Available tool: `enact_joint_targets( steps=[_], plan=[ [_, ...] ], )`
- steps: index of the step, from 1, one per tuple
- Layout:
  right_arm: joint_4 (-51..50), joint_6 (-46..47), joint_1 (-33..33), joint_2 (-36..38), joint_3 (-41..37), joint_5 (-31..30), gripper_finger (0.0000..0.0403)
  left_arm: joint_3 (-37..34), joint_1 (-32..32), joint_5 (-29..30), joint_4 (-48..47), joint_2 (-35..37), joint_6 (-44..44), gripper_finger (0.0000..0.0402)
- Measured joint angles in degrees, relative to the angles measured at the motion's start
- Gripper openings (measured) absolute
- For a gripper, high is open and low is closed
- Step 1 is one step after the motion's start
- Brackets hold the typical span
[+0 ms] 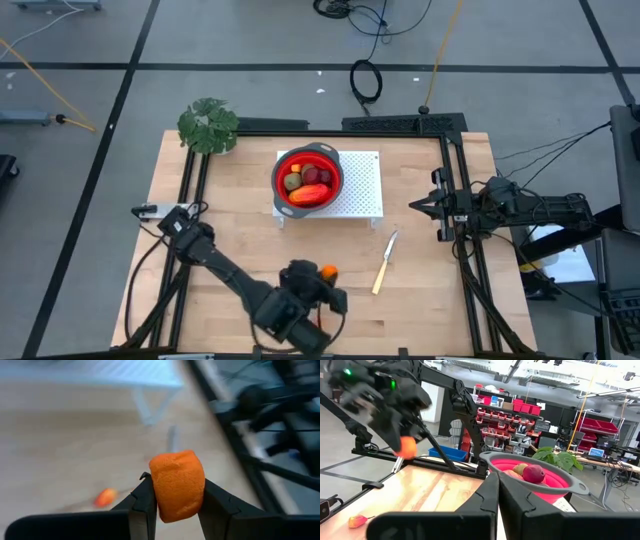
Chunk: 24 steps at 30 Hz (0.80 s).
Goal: Pick & Place Fruit
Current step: Put the orange into the orange strainer bowl on the shelf
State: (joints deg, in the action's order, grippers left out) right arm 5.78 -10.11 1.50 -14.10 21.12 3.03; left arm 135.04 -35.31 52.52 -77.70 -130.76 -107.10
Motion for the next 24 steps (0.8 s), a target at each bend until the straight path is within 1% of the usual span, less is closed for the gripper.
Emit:
enact_joint_targets(
  steps=[4, 7, 9, 11, 15, 17, 20, 24],
  plan=[
    [-0.2, 0.0, 0.0, 0.0, 0.0, 0.0, 0.0000, 0.0, -1.6, 9.0, 11.6, 0.1, 13.2, 0.0104],
    [-0.4, 0.0, 0.0, 0.0, 0.0, 0.0, 0.0000, 0.0, -2.7, 14.9, 22.6, 0.1, 26.1, 0.0104],
    [-0.4, 0.0, 0.0, 0.0, 0.0, 0.0, 0.0000, 0.0, -3.2, 17.4, 30.8, 0.1, 35.9, 0.0104],
    [-0.4, 0.0, 0.0, 0.0, 0.0, 0.0, 0.0000, 0.0, -3.6, 18.2, 39.5, 0.1, 46.5, 0.0104],
    [-0.5, 0.0, 0.0, 0.0, 0.0, 0.0, 0.0000, 0.0, -4.0, 17.7, 58.0, 0.1, 69.7, 0.0104],
    [-0.4, 0.0, 0.0, 0.0, 0.0, 0.0, 0.0000, 0.0, -4.0, 15.5, 66.7, 0.2, 81.1, 0.0104],
    [-0.5, 0.0, 0.0, 0.0, 0.0, 0.0, 0.0000, 0.0, -3.9, 10.0, 77.6, 0.2, 96.5, 0.0104],
    [-0.5, 0.0, 0.0, 0.0, 0.0, 0.0, 0.0000, 0.0, -3.9, 0.4, 87.6, 0.2, 113.1, 0.0104]
  ],
)
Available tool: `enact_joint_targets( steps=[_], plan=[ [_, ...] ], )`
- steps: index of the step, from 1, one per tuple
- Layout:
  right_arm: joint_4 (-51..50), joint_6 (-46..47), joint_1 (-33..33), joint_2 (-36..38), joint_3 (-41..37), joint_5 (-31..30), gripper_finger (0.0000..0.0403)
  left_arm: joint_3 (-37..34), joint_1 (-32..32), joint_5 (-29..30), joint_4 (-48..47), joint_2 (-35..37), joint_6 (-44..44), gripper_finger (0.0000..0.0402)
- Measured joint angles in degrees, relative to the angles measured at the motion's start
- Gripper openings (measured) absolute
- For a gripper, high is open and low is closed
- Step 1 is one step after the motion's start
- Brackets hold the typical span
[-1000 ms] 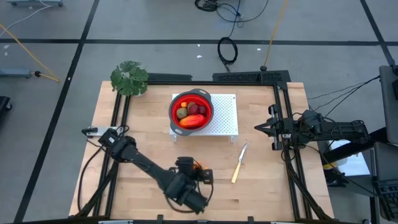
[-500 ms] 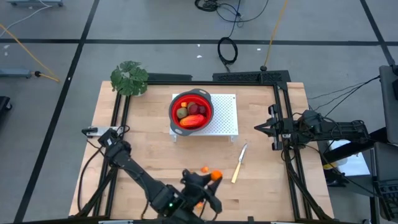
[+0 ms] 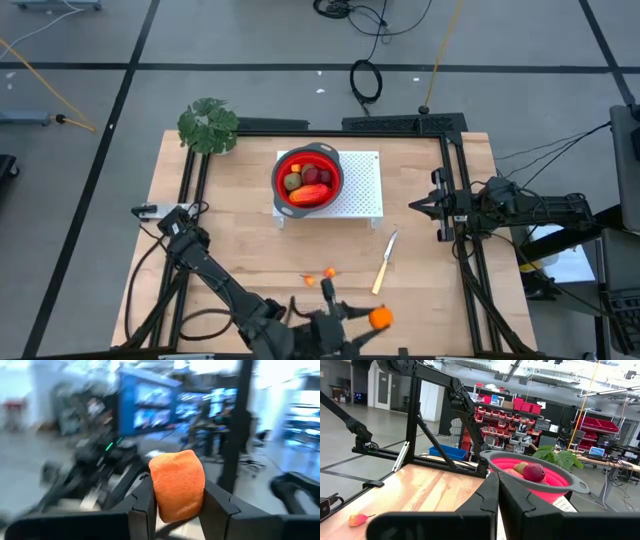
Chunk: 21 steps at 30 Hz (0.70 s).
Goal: Pick & Place Fruit
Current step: Put the orange into the orange strainer bowl on the shelf
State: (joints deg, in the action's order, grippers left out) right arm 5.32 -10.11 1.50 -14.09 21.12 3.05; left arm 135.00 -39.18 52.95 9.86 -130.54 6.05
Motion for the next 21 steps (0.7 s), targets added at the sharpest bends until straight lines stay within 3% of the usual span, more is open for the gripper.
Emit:
enact_joint_targets(
  steps=[6, 12, 17, 21],
  plan=[
    [0.0, 0.0, 0.0, 0.0, 0.0, 0.0, 0.0000, 0.0, 0.0, -12.3, 5.7, 0.0, 14.7, 0.0104],
    [0.0, 0.0, 0.0, 0.0, 0.0, 0.0, 0.0000, 0.0, 0.0, -22.4, 6.7, 0.0, 22.8, 0.0104],
    [0.0, 0.0, 0.0, 0.0, 0.0, 0.0, 0.0000, 0.0, 0.0, -23.2, 6.8, 0.0, 23.2, 0.0104],
    [0.0, 0.0, 0.0, 0.0, 0.0, 0.0, 0.0000, -0.1, 0.3, -17.8, 9.2, 0.0, 16.8, 0.0104]
  ],
)
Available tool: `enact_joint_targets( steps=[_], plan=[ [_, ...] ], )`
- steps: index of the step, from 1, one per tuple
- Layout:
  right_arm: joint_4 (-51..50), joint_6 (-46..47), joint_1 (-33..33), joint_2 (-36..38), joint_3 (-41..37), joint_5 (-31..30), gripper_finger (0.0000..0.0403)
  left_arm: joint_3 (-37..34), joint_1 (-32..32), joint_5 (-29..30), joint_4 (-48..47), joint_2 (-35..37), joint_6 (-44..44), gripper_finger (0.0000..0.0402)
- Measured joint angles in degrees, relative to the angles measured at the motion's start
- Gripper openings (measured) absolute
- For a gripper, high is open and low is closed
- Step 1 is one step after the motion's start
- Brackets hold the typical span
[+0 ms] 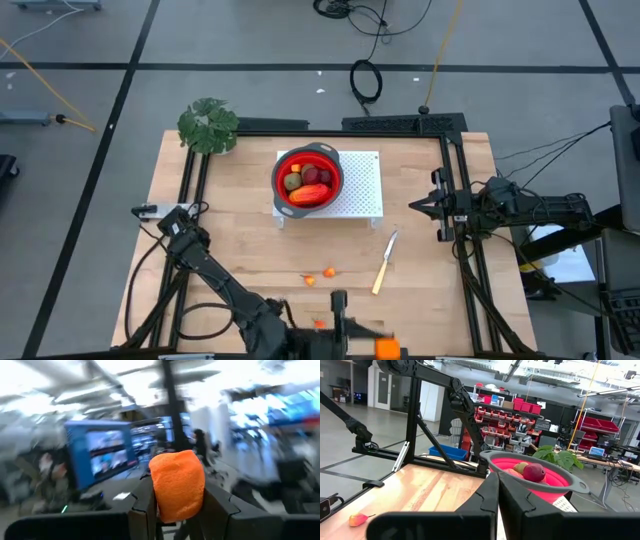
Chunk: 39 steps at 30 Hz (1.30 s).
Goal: Pick & Place Fruit
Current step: Put the orange into the orange strainer bowl on the shelf
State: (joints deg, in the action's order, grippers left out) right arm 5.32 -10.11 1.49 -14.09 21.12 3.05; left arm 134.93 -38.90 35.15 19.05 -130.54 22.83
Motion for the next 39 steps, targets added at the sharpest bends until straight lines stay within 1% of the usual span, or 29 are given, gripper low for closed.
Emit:
enact_joint_targets(
  steps=[2, 6, 13, 15, 19, 20, 22, 24, 27, 29, 31, 32, 34, 39],
  plan=[
    [0.0, 0.0, 0.0, 0.0, 0.0, 0.0, 0.0000, 0.0, 0.3, 5.1, 2.2, 0.0, -6.0, 0.0104],
    [0.0, 0.0, 0.0, 0.0, 0.0, 0.0, 0.0000, 0.0, 1.4, 17.3, 5.1, 0.0, -21.1, 0.0104],
    [0.0, 0.0, 0.0, 0.0, 0.0, 0.0, 0.0000, 0.0, 2.5, 35.8, 5.3, 0.0, -47.7, 0.0104],
    [0.0, 0.0, 0.0, 0.0, 0.0, 0.0, 0.0000, 0.0, 2.3, 41.2, 5.4, 0.0, -52.4, 0.0104],
    [0.0, 0.0, 0.0, 0.0, 0.0, 0.0, 0.0000, 0.0, 1.7, 52.6, 5.3, 0.0, -57.3, 0.0104],
    [0.0, 0.0, 0.0, 0.0, 0.0, 0.0, 0.0000, 0.0, 1.6, 54.4, 5.3, 0.0, -58.1, 0.0104],
    [0.0, 0.0, 0.0, 0.0, 0.0, 0.0, 0.0000, 0.0, 1.9, 54.3, 5.3, 0.0, -58.6, 0.0104],
    [0.0, 0.0, 0.0, 0.0, 0.0, 0.0, 0.0000, 0.0, 2.7, 52.9, 5.3, 0.0, -58.9, 0.0104],
    [0.0, 0.0, 0.0, 0.0, 0.0, 0.0, 0.0000, 0.0, 4.0, 52.9, 4.1, 0.0, -59.0, 0.0104],
    [0.0, 0.0, 0.0, 0.0, 0.0, 0.0, 0.0000, 0.0, 4.7, 49.7, 1.7, 0.0, -59.9, 0.0104],
    [0.0, 0.0, 0.0, 0.0, 0.0, 0.0, 0.0000, 0.0, 5.5, 45.9, -0.8, 0.0, -62.3, 0.0104],
    [0.1, 0.0, 0.0, 0.0, 0.0, 0.0, 0.0000, 0.0, 5.9, 45.0, -2.5, 0.0, -64.1, 0.0104],
    [0.0, 0.0, 0.0, 0.0, 0.0, 0.0, 0.0000, 0.0, 6.9, 43.3, -8.3, 0.0, -70.0, 0.0104],
    [0.1, 0.0, 0.0, 0.0, 0.0, 0.0, 0.0000, 0.0, 9.0, 38.0, -29.8, 0.0, -94.8, 0.0104]
  ],
)
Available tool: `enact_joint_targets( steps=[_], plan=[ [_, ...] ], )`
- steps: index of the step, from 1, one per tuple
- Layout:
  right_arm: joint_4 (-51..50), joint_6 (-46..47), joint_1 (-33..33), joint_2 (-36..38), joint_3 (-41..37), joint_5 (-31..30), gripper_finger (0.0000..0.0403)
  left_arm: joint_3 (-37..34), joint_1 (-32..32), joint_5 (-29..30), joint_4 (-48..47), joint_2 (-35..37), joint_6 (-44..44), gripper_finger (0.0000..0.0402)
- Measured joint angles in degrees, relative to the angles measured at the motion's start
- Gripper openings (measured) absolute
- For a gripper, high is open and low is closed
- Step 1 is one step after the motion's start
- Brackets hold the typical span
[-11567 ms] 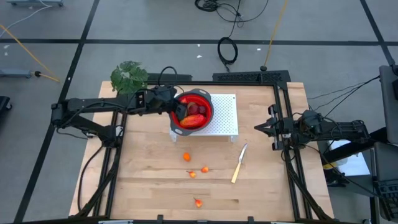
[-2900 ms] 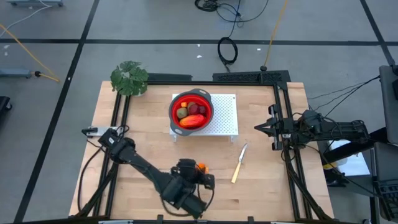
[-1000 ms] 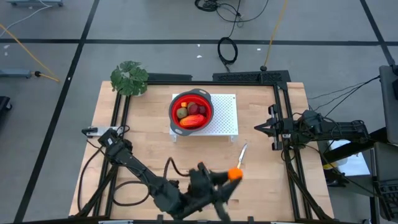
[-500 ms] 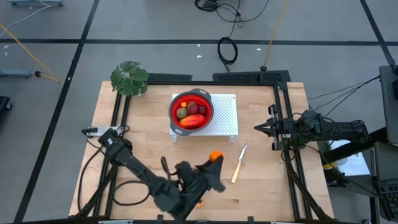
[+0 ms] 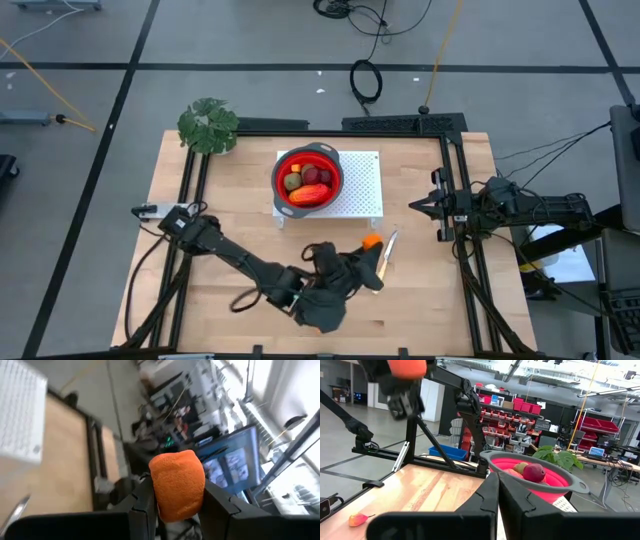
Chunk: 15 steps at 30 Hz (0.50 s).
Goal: Pick & Place Fruit
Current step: Put the orange into the orange strainer bowl on the shelf
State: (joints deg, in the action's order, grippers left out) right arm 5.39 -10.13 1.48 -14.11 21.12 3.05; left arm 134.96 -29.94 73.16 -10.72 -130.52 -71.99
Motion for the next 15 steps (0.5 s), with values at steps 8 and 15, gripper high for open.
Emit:
enact_joint_targets(
  steps=[8, 15],
  plan=[
    [0.0, 0.0, 0.0, 0.0, 0.0, 0.0, 0.0000, 0.0, 2.6, -6.9, -32.4, 0.7, -33.7, 0.0104],
    [0.0, 0.0, 0.0, 0.0, 0.0, 0.0, 0.0000, 0.0, 4.6, -10.5, -58.9, 4.0, -51.2, 0.0104]
  ],
)
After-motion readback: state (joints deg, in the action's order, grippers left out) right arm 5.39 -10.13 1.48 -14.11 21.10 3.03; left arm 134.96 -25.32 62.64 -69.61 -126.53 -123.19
